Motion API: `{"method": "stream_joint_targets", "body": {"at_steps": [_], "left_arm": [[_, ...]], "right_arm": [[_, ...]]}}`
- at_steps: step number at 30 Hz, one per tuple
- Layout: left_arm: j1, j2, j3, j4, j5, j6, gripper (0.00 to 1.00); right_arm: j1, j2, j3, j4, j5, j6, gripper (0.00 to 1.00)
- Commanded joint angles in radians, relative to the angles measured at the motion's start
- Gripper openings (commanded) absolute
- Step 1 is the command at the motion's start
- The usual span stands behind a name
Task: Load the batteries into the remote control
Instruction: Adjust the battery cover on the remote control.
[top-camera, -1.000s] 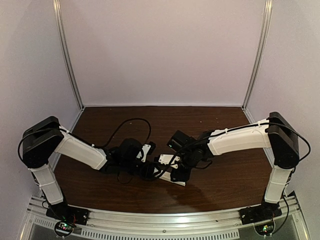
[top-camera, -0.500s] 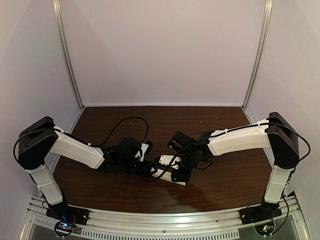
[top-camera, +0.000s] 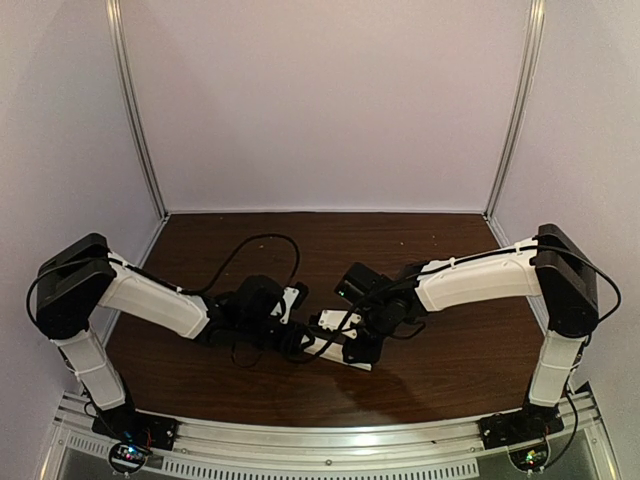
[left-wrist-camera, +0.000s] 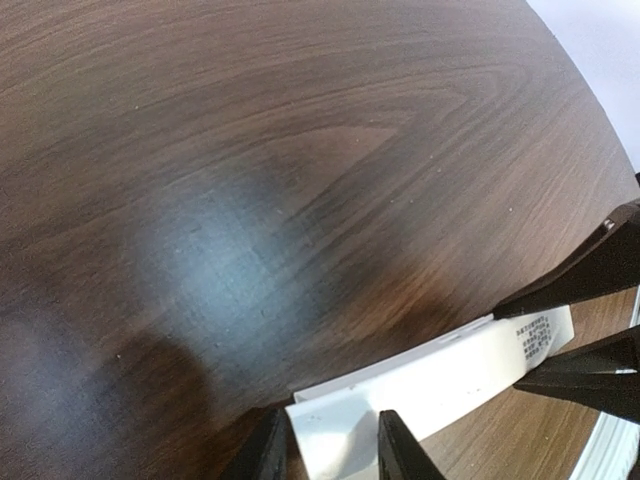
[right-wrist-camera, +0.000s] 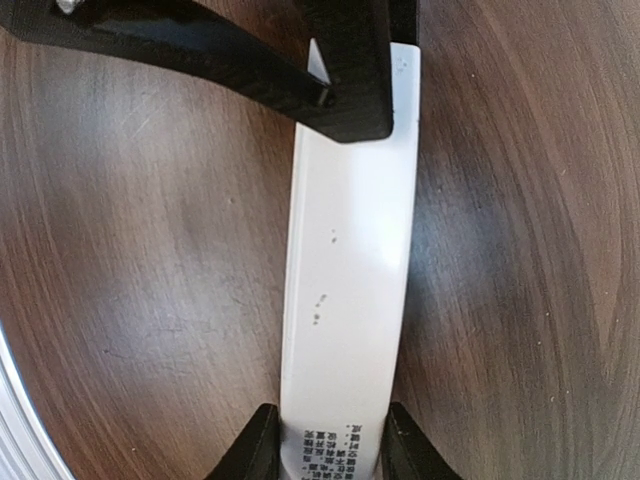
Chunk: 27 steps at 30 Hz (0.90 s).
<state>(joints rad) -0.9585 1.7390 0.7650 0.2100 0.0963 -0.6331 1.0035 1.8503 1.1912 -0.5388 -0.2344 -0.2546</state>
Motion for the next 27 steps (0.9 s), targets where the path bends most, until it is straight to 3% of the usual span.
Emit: {"method": "stream_joint_targets", "body": {"at_steps": [1, 14, 18, 27], "left_arm": [[-0.017, 0.017, 0.006, -0.015, 0.016, 0.013, 0.31], [-0.035, 0.047, 0.034, -0.022, 0.016, 0.018, 0.25], [-0.039, 0.045, 0.037, -0.042, 0.000, 0.016, 0.33], [-0.027, -0.001, 0.018, -0.089, -0.079, -0.006, 0.37]], "right_arm": [[0.004, -0.001, -0.005, -0.014, 0.016, 0.012, 0.36], [0.005, 0.006, -0.003, -0.011, 0.015, 0.007, 0.35], [0.004, 0.007, -0.003, -0.013, 0.019, 0.007, 0.34], [0.005, 0.007, -0.008, -0.019, 0.022, 0.008, 0.31]]}}
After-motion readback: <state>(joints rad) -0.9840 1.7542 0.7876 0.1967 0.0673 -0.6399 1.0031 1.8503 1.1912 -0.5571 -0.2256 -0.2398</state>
